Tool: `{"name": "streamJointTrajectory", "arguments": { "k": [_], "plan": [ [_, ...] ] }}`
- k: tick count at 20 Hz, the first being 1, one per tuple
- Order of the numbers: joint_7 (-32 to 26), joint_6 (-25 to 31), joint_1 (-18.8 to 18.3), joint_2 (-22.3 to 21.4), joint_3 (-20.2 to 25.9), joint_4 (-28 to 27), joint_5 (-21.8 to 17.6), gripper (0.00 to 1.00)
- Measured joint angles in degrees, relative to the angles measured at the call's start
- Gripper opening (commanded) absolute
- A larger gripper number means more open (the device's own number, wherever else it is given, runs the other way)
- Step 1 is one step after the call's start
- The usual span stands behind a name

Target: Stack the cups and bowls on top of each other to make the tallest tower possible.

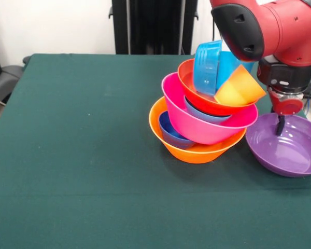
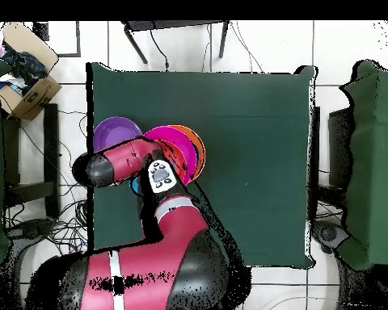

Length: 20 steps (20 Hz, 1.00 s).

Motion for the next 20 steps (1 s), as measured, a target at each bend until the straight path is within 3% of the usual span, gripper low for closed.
{"name": "streamJointTrajectory", "arguments": {
  "k": [13, 20],
  "plan": [
    [0.00, -2.45, 2.42, 0.57, -2.30, -1.13, -0.01, 1.00],
    [0.00, -8.29, -0.14, 0.97, -0.74, -1.07, -0.01, 1.00]
  ]
}}
